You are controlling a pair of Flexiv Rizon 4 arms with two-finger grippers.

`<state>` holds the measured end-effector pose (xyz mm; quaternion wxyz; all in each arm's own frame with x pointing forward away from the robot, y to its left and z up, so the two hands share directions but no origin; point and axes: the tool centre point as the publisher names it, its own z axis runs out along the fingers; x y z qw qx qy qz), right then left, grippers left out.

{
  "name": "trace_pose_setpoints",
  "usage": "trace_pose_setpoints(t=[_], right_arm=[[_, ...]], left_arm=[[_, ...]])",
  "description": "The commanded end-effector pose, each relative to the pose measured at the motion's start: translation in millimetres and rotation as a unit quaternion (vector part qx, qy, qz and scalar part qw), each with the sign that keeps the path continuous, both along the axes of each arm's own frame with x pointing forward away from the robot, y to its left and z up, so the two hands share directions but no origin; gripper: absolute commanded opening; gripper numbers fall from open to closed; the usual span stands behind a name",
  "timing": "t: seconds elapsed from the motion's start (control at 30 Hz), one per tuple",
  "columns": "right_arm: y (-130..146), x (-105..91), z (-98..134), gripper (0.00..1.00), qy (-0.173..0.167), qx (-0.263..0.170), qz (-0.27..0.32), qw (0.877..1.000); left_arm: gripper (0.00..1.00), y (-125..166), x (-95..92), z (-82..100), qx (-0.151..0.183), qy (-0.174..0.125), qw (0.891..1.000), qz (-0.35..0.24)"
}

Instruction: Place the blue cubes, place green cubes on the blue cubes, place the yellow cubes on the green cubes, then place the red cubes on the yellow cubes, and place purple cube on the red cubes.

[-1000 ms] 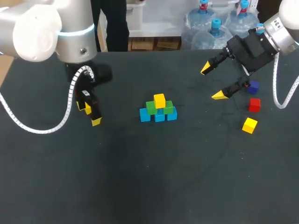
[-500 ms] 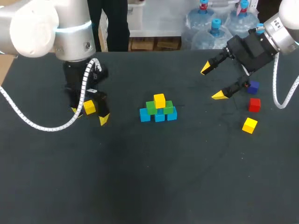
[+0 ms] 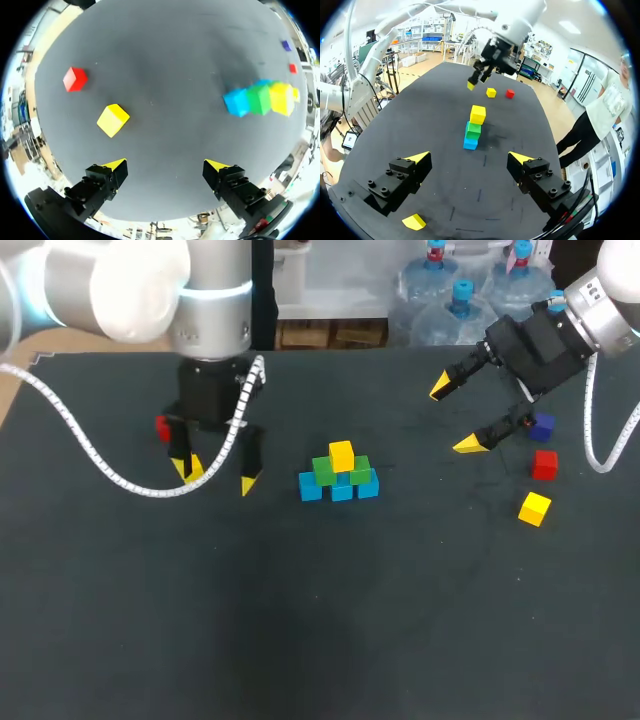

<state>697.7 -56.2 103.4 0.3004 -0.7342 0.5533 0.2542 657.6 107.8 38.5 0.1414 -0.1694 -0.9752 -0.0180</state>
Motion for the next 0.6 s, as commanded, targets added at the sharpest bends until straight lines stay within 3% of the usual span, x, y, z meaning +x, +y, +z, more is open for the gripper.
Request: trace_pose_setpoints(t=[0.03,0.33,0.6], right_arm=[[0,-0.1,0,1.0,-0.001,0.001,0.0,1.0],[0,-0.1,0,1.0,-0.001,0.001,0.0,1.0],[0,-0.1,0,1.0,-0.001,0.001,0.0,1.0]], left_arm=[[1.0,9,4.4,-10.7,-0.002,0.029,0.999,0.029],[1.0,23,-11.2,5.4,0.02,0.01,0.997,0.068],[1.0,30,-4.8,-12.4,-0.004,0.017,0.996,0.083]])
